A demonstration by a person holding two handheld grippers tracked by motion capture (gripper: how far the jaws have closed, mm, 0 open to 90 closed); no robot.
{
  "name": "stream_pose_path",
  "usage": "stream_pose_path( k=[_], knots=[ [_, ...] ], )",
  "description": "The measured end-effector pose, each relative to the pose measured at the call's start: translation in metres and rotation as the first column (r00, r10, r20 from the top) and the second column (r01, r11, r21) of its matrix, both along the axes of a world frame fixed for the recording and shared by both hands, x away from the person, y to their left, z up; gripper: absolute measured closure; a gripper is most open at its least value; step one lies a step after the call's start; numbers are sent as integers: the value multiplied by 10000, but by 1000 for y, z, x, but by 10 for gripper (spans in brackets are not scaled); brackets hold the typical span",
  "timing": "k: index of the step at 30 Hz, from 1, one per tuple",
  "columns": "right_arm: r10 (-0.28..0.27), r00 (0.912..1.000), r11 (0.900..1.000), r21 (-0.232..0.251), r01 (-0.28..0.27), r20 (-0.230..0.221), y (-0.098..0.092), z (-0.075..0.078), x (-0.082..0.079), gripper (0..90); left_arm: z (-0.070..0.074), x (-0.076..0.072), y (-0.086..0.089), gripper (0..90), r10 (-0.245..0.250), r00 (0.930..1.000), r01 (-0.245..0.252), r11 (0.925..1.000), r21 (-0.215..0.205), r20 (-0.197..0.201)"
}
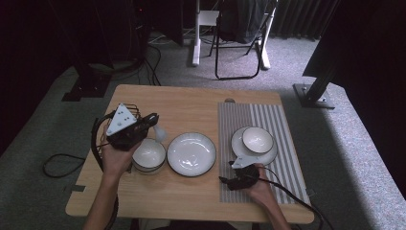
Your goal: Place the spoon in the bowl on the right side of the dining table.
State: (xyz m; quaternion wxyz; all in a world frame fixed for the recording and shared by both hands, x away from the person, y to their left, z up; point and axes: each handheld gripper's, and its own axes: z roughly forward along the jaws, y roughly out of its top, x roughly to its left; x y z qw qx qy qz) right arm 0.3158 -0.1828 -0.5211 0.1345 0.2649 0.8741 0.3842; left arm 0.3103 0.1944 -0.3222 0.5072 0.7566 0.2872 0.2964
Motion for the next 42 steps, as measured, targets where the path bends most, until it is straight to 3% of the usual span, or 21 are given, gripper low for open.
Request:
stream_pose_path(
  k=[8, 21, 42],
  knots=[
    [146, 9999, 9998, -95, -146, -66, -1, -1, -3, 209, 0, 2, -9, 849, -205, 9998, 205, 9997, 95, 7],
    [167, 9998, 9997, 162, -165, -98, -8, 0, -7, 216, 1, 8, -21, 850, -655, 9979, 655, 9978, -58, 1],
    [345, 9990, 9994, 85, -342, -284, -9, -5, -7, 227, 2, 17, -34, 850, -1207, 9927, 1207, 9922, -325, 15]
  ],
)
